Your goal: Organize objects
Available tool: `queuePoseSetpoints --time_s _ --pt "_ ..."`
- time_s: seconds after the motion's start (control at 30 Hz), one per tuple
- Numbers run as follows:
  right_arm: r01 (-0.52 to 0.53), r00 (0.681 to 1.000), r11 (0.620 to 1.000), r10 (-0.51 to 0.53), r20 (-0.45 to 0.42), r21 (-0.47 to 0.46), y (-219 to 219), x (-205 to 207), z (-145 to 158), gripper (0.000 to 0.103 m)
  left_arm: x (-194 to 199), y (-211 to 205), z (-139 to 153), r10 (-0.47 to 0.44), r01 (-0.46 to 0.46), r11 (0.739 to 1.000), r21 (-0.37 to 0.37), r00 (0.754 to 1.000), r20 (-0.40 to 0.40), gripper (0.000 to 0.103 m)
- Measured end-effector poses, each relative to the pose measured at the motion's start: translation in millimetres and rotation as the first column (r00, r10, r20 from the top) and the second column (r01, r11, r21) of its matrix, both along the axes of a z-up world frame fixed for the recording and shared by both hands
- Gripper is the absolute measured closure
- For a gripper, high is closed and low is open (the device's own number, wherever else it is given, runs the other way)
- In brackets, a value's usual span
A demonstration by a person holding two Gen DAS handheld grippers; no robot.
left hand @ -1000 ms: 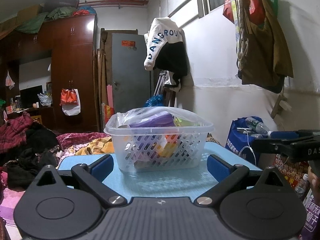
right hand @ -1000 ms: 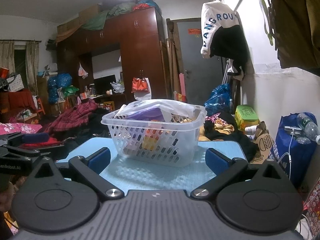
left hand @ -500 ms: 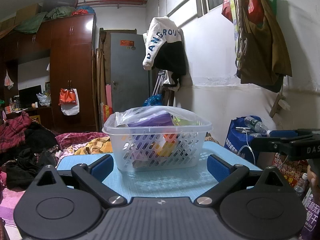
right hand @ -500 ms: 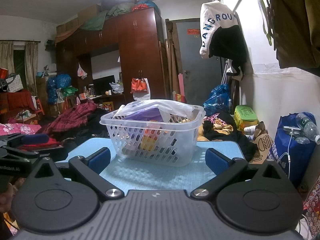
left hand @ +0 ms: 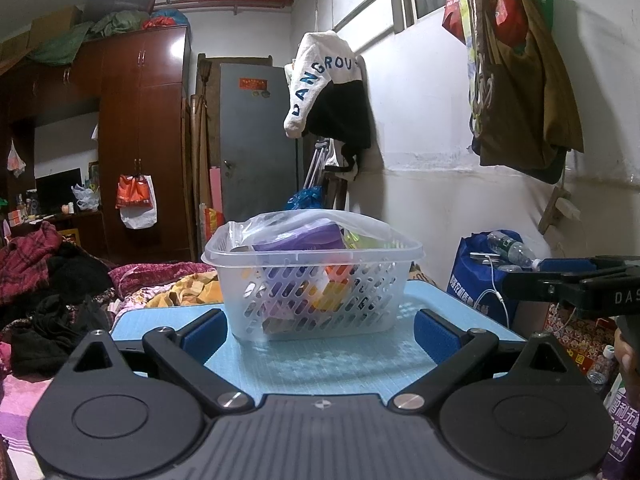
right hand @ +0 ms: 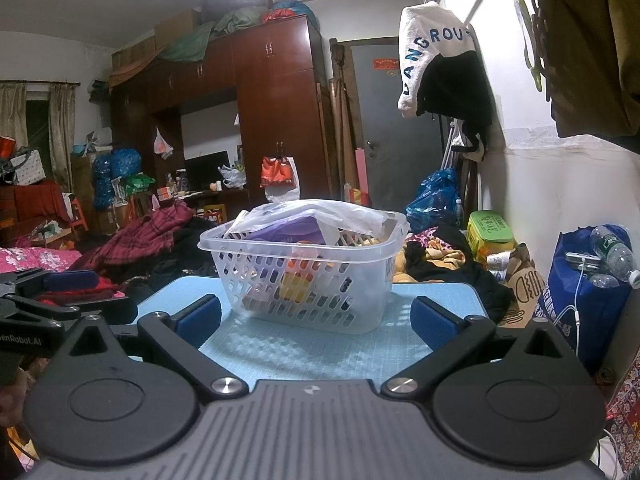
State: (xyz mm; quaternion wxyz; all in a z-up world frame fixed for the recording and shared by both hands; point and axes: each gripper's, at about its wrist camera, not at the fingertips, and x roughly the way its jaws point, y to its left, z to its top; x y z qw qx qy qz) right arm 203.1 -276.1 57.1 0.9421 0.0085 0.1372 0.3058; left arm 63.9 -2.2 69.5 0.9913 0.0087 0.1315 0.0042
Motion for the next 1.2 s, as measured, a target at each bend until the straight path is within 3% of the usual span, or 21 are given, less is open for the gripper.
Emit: queuePoseSetpoints --time_s 1.2 --pt "0.003 1.000 1.000 -0.003 -0.002 -0.002 -0.7 0.1 -0.5 0.000 -0.6 -3.3 -3.6 -0.012 0.012 1.000 0.011 1.000 0.008 0.002"
